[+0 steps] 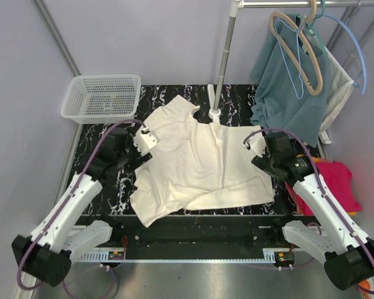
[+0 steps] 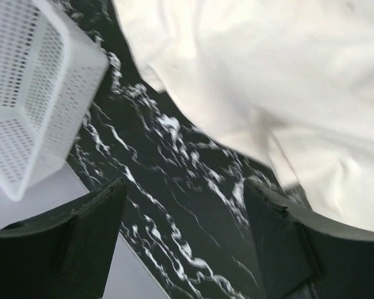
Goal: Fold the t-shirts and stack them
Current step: Flatten the tshirt out, then fold the tshirt
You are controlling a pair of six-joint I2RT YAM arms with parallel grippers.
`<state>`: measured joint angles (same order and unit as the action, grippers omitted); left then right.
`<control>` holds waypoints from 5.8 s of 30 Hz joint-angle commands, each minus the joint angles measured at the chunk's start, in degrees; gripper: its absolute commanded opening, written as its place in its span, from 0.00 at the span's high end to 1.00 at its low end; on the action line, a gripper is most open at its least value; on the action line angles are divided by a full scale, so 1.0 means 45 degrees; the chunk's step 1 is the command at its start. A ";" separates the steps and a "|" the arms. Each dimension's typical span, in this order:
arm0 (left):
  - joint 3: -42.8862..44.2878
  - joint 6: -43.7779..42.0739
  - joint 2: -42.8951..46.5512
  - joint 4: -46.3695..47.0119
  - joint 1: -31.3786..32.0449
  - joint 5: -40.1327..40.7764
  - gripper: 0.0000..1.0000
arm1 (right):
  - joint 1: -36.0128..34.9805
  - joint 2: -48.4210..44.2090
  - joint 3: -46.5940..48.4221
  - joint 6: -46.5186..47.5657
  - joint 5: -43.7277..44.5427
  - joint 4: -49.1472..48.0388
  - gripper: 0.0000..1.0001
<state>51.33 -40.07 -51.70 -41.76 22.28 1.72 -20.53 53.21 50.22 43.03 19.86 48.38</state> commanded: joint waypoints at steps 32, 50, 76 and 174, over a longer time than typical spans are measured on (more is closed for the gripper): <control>0.8065 -0.0253 -1.4915 0.7697 -0.1866 0.3212 0.22 | 0.2708 1.1904 0.4543 -0.4249 -0.3124 -0.8856 0.30; 0.9101 -0.0743 -1.6537 0.7932 -0.1339 0.3232 0.23 | 0.2708 1.4093 0.6145 -0.3604 -0.2987 -0.9091 0.31; 0.5840 -0.1720 -1.4293 1.0938 -0.2470 0.5926 0.23 | 0.2708 1.3293 0.4622 -0.3135 -0.2909 -0.9325 0.31; 1.5449 -0.3477 -2.1616 0.8478 -0.1104 0.3817 0.05 | 0.3294 1.5284 0.6672 -0.0850 0.0958 -1.1064 0.33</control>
<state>119.66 -54.89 -147.00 -4.05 18.79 16.21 -6.59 119.96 77.38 37.80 20.97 0.69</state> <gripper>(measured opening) 0.941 0.676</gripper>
